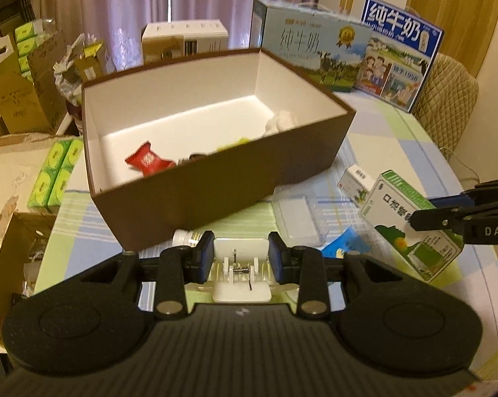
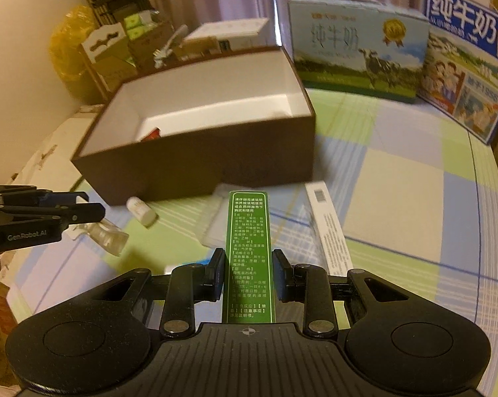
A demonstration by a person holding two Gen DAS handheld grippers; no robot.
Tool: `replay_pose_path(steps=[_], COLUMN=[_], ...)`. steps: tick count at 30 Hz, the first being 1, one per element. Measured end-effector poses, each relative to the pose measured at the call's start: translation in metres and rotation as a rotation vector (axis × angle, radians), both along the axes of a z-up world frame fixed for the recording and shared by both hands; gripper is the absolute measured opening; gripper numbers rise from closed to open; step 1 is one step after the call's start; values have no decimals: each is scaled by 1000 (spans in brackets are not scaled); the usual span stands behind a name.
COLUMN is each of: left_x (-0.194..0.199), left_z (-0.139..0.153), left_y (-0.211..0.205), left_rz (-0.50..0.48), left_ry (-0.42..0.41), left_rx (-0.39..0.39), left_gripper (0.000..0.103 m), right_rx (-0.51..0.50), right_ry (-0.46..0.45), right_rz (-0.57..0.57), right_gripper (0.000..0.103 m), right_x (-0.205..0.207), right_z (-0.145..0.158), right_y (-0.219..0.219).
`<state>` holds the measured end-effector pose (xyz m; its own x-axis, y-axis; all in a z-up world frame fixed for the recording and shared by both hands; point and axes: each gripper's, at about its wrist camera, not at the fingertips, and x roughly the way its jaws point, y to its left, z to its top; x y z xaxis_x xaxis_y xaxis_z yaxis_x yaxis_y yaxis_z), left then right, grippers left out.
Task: Organize objects
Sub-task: 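Lift and carry the green box and white plastic piece over the brown box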
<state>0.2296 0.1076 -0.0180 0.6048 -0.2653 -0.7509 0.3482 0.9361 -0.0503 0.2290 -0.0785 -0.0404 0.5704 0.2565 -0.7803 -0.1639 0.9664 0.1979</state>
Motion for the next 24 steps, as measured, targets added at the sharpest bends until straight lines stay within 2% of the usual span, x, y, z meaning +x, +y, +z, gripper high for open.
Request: replay_pose_path(steps=[12, 24], left_x=[10, 45], left_z=[33, 58], left_y=[0, 1], left_rz=[-8, 8], left_ry=[-72, -155], left_rx=[-24, -23], left_gripper=[30, 30], right_rx=[12, 49], right_ry=[-107, -203], right_rz=[69, 136], right_gripper=[26, 26], right_x=[16, 57], right_z=[36, 67], right_y=[15, 35])
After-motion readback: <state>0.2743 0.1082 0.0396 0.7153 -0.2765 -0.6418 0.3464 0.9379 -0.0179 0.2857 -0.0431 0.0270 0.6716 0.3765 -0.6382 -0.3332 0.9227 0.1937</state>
